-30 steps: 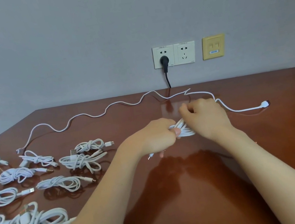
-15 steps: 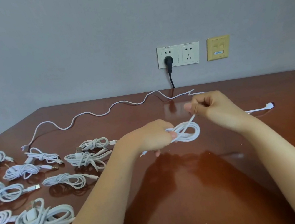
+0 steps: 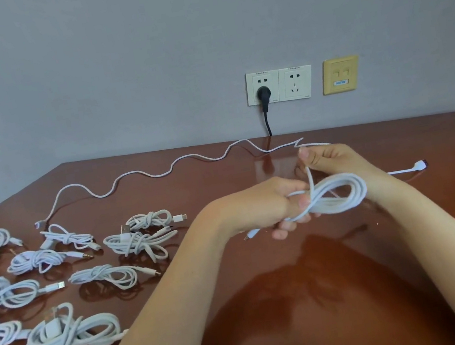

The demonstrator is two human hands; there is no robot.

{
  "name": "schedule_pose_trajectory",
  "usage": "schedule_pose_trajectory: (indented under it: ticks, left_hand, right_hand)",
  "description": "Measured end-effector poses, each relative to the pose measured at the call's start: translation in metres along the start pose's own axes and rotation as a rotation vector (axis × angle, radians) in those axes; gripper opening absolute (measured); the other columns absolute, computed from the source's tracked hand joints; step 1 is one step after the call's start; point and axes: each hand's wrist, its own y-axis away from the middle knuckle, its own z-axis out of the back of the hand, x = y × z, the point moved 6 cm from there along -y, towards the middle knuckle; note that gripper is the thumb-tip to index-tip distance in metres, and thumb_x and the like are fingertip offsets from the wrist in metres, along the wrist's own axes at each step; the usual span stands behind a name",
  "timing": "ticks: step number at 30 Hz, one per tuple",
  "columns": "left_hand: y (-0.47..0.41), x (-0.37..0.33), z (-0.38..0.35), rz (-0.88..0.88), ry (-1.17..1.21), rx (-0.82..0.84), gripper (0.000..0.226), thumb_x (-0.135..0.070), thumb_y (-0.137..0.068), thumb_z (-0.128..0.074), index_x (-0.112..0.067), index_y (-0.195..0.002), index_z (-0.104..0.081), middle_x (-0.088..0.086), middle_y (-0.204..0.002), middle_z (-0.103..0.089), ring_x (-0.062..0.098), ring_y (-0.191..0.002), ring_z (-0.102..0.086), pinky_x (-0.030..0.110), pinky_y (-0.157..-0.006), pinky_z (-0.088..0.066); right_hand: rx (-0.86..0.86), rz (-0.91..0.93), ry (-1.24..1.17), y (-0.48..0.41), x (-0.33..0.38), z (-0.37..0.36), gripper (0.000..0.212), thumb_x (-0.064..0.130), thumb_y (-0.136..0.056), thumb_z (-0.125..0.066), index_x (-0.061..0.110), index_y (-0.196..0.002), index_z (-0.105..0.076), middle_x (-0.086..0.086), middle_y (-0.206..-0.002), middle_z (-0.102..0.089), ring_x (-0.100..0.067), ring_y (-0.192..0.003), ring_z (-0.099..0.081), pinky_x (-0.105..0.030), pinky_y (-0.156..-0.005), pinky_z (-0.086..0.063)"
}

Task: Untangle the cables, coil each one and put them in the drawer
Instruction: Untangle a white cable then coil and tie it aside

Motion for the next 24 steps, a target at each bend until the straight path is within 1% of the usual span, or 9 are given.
schedule_pose_trajectory:
  ticks: [1,3,4,7,10,15,17,21,24]
  left_hand:
    - [-0.001,-0.002,0.003,-0.044,0.015,-0.029,0.025,-0.008,-0.101,-0.032,-0.016,-0.088,-0.051,-0.001,-0.07,-0.042,0.007,-0.052,-0.03,0.018,-0.048,-0.03]
    - [-0.001,-0.004,0.012,-0.113,0.019,-0.124,0.023,-0.007,-0.102,-0.032,-0.017,-0.096,-0.052,0.0,-0.071,-0.038,0.008,-0.053,-0.029,0.018,-0.048,-0.03]
    - [-0.001,-0.004,0.018,-0.137,0.023,-0.185,0.023,-0.007,-0.102,-0.032,-0.016,-0.099,-0.053,0.0,-0.07,-0.036,0.009,-0.053,-0.029,0.018,-0.048,-0.029]
    - [0.003,-0.002,0.039,-0.163,0.053,-0.36,0.024,-0.009,-0.102,-0.032,-0.014,-0.099,-0.056,0.0,-0.068,-0.034,0.01,-0.053,-0.027,0.018,-0.046,-0.029]
    - [0.002,0.001,0.051,-0.136,0.059,-0.495,0.027,-0.011,-0.101,-0.034,-0.019,-0.085,-0.055,0.0,-0.067,-0.032,0.012,-0.053,-0.027,0.019,-0.046,-0.031]
    - [0.007,0.012,0.072,-0.051,0.014,-0.809,0.021,-0.012,-0.098,-0.035,-0.012,-0.084,-0.052,0.0,-0.064,-0.039,0.018,-0.057,-0.035,0.029,-0.056,-0.035]
    - [0.01,0.01,0.072,-0.002,-0.126,-0.846,0.016,-0.015,-0.098,-0.037,-0.015,-0.089,-0.049,-0.003,-0.071,-0.045,0.019,-0.067,-0.041,0.031,-0.06,-0.033]
    - [0.012,0.01,0.067,0.073,-0.269,-0.861,0.004,-0.016,-0.097,-0.04,-0.015,-0.101,-0.041,0.002,-0.095,-0.048,0.022,-0.088,-0.045,0.027,-0.064,-0.026]
    - [0.013,0.011,0.067,0.111,-0.355,-0.818,0.009,-0.014,-0.095,-0.041,-0.012,-0.102,-0.035,0.005,-0.096,-0.048,0.025,-0.088,-0.046,0.03,-0.069,-0.032]
  right_hand:
    - [-0.008,-0.05,-0.032,-0.003,-0.008,-0.001,0.04,0.049,-0.07,-0.07,0.016,-0.051,-0.058,-0.009,-0.055,-0.045,-0.014,-0.046,-0.04,-0.018,-0.05,-0.039]
    - [-0.04,-0.108,0.023,-0.009,-0.024,-0.002,0.02,0.03,-0.086,-0.062,0.025,-0.067,-0.061,0.009,-0.061,-0.058,-0.001,-0.051,-0.052,-0.022,-0.066,-0.054]
    - [-0.056,-0.108,0.074,-0.009,-0.027,-0.003,0.022,0.021,-0.094,-0.053,0.027,-0.074,-0.059,0.015,-0.061,-0.056,0.002,-0.051,-0.05,-0.024,-0.062,-0.054]
    - [-0.094,-0.075,0.084,-0.001,-0.014,-0.006,0.033,0.009,-0.098,-0.036,0.015,-0.07,-0.051,0.012,-0.04,-0.039,-0.001,-0.037,-0.029,-0.014,-0.038,-0.029]
    - [-0.165,-0.009,0.106,0.004,0.001,-0.012,0.039,0.014,-0.1,-0.037,0.013,-0.062,-0.046,0.009,-0.037,-0.037,-0.002,-0.032,-0.027,-0.01,-0.036,-0.024]
    - [-0.107,0.18,0.657,0.011,0.02,-0.04,0.038,0.028,-0.098,-0.041,0.017,-0.062,-0.045,0.002,-0.056,-0.048,-0.008,-0.055,-0.046,-0.026,-0.059,-0.035]
    - [-0.089,0.247,0.768,0.013,0.028,-0.046,0.036,0.029,-0.098,-0.041,0.015,-0.065,-0.044,-0.004,-0.062,-0.052,-0.025,-0.067,-0.049,-0.036,-0.066,-0.037]
    - [-0.046,0.289,0.964,0.02,0.037,-0.047,0.034,0.029,-0.097,-0.04,0.023,-0.064,-0.032,0.006,-0.057,-0.04,-0.028,-0.069,-0.041,-0.036,-0.062,-0.032]
    - [-0.009,0.329,1.102,0.026,0.045,-0.051,0.02,0.029,-0.097,-0.035,0.021,-0.079,-0.037,-0.002,-0.08,-0.056,-0.033,-0.087,-0.052,-0.033,-0.064,-0.028]
